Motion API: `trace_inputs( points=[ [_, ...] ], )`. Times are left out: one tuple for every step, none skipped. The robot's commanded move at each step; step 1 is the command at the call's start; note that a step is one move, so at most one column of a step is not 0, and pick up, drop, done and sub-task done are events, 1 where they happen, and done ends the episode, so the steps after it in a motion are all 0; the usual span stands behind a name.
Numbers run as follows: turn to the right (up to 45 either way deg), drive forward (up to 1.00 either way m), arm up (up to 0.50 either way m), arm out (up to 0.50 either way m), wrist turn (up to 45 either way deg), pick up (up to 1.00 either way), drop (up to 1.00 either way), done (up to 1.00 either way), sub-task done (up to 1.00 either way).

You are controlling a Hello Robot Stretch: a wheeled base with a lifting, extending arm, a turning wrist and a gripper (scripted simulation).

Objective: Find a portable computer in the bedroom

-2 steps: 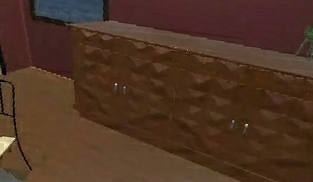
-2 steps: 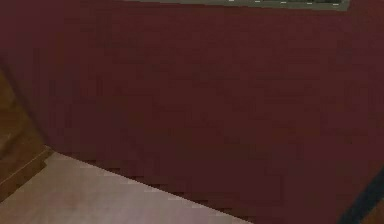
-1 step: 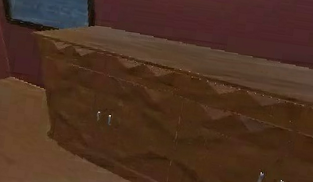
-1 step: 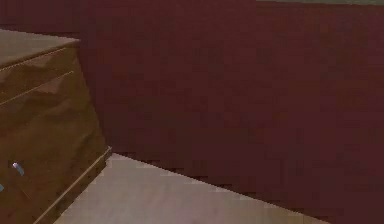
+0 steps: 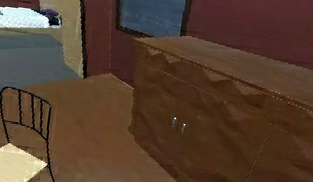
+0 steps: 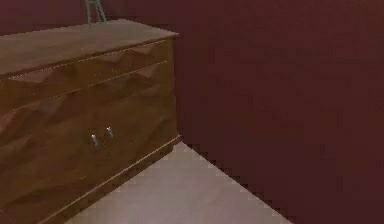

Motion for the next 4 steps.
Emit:
trace_inputs(
  points=[
    [0.0, 0.3, 0.0, 0.0, 0.0, 0.0, 0.0, 0.0, 0.0],
    [-18.0, 0.0, 0.0, 0.0, 0.0, 0.0, 0.0, 0.0, 0.0],
    [0.0, 0.9, 0.0, 0.0, 0.0, 0.0, 0.0, 0.0, 0.0],
    [-27.0, 0.0, 0.0, 0.0, 0.0, 0.0, 0.0, 0.0, 0.0]
  ],
)
